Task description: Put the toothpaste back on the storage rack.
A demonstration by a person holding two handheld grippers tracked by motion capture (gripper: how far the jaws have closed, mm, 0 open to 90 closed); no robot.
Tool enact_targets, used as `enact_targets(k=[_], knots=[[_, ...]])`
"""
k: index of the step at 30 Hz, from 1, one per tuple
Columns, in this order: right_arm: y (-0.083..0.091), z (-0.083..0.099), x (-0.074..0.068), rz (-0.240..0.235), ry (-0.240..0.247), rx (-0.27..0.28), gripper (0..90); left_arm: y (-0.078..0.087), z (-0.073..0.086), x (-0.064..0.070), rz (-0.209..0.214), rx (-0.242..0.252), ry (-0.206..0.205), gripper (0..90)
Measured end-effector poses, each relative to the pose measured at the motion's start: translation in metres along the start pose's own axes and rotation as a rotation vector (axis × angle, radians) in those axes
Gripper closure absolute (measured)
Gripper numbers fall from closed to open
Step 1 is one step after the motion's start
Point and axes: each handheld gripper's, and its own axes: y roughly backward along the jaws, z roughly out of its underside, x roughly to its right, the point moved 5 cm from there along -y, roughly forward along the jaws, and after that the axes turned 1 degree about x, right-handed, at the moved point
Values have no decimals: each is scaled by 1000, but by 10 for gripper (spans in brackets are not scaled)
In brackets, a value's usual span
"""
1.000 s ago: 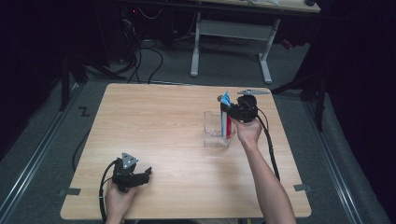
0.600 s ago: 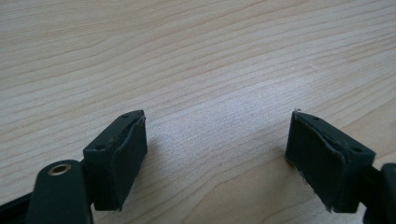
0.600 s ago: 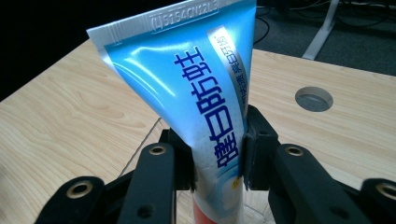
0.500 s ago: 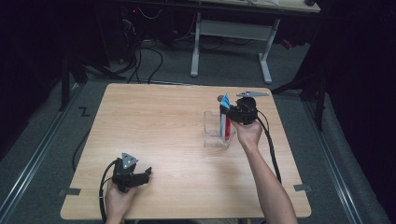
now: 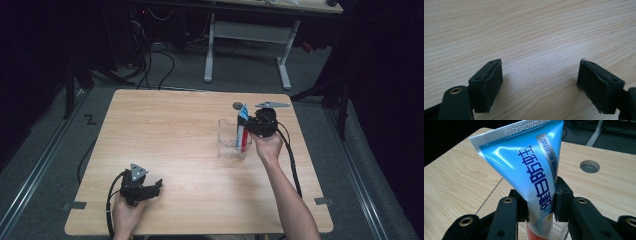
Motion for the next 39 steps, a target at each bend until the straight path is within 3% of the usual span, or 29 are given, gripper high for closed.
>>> enact_targets(k=[14,39], knots=[[-1,5,4,23,-6,-32,677,0,0,0,0,0,0,208],[9,5,14,87,-19,-14,572,0,0,0,0,0,0,208]])
